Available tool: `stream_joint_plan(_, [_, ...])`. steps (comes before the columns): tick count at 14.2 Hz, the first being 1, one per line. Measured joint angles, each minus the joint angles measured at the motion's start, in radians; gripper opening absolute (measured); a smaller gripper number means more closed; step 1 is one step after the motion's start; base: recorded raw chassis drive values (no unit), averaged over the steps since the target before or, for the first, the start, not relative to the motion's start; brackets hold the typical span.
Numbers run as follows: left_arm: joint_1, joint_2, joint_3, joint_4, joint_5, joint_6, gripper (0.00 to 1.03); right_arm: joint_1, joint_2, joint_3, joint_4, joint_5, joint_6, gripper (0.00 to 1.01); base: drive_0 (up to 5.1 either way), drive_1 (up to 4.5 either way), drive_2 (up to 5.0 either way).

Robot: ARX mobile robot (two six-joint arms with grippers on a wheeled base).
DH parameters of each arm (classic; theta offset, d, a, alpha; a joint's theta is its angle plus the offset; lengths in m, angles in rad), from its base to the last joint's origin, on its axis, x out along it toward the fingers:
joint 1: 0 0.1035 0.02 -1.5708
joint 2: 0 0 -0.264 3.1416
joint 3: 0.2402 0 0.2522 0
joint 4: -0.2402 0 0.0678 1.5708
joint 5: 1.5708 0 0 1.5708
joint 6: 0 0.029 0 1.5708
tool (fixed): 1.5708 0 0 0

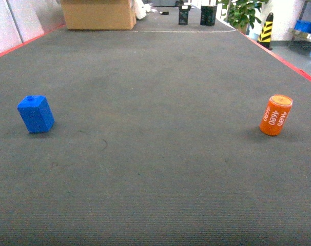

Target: Sort blue parts and orange caps into right shelf containers

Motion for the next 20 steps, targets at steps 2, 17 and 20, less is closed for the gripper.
stream_joint_plan(2, [0.000,0.000,0.000,0.000,0.000,0.000,0.98,0.000,0.000,0.000,0.000,0.000,0.000,0.98,0.0,0.00,0.0])
stream_joint_plan(17, [0.000,0.000,0.000,0.000,0.000,0.000,0.98,0.000,0.000,0.000,0.000,0.000,0.000,0.98,0.0,0.00,0.0])
stream_joint_plan(20, [0.000,0.000,0.000,0.000,0.000,0.000,0.98,0.000,0.000,0.000,0.000,0.000,0.000,0.98,0.0,0.00,0.0])
